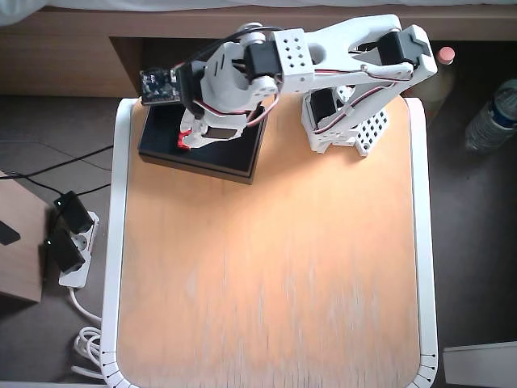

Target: Grasp a lego block and put it in the bin.

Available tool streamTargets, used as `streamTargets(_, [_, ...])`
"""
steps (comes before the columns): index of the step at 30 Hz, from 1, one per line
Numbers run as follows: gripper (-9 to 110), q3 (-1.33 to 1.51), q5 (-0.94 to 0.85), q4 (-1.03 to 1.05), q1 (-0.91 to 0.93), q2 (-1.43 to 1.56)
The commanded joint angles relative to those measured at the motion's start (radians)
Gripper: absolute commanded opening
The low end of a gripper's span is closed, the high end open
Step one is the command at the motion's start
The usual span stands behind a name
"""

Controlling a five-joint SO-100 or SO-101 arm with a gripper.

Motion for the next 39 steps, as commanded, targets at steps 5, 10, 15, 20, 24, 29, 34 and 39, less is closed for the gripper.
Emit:
streamTargets(5, [0, -0.017, -0.018, -0.025, -0.287, 0.213])
streamTargets(10, [0, -0.015, -0.015, -0.008, -0.476, 0.325])
streamTargets(15, [0, 0.040, 0.018, -0.005, -0.653, 0.440])
streamTargets(20, [0, 0.163, 0.071, -0.005, -0.808, 0.565])
streamTargets(24, [0, 0.258, 0.124, -0.005, -0.940, 0.652])
streamTargets(29, [0, 0.341, 0.132, -0.006, -1.072, 0.730])
streamTargets(34, [0, 0.479, 0.133, -0.006, -1.123, 0.825])
streamTargets(39, [0, 0.641, 0.114, -0.008, -1.120, 0.897])
